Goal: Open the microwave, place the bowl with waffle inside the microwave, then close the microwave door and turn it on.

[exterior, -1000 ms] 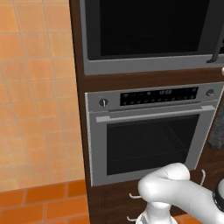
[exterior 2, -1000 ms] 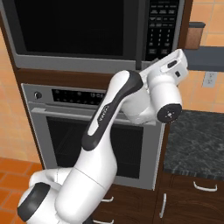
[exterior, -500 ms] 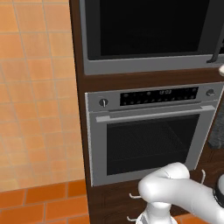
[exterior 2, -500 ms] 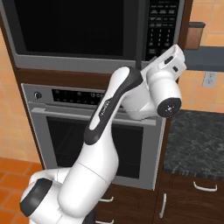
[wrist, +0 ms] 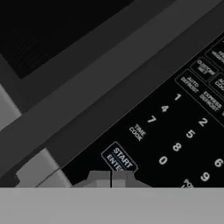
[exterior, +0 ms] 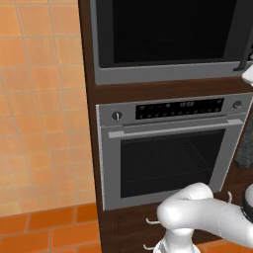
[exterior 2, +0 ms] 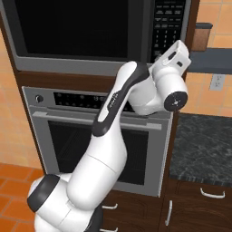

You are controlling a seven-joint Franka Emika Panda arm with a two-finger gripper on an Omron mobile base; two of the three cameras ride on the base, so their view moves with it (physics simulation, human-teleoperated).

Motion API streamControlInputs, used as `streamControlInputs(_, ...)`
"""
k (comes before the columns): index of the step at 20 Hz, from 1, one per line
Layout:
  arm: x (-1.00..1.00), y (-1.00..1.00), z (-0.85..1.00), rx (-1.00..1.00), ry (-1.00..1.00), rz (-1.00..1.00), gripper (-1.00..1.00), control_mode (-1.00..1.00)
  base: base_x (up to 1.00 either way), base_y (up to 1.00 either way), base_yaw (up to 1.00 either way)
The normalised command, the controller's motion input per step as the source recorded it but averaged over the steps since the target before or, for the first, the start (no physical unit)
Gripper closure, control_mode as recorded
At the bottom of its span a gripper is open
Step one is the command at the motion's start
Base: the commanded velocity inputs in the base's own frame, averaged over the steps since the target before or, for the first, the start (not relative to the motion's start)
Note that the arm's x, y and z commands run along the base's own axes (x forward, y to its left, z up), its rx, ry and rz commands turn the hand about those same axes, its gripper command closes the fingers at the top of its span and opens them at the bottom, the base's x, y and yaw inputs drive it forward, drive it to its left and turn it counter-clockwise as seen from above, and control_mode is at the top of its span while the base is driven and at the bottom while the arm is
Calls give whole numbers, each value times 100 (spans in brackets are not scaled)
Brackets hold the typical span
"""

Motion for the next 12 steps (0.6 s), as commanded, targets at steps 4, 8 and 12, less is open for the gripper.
streamControlInputs(4,20,0,23,-9,0,0,100,-100,0,0,0)
streamControlInputs(8,12,0,15,-8,0,0,100,-100,0,0,0)
streamControlInputs(12,44,0,0,-12,0,-1,100,-100,0,0,0)
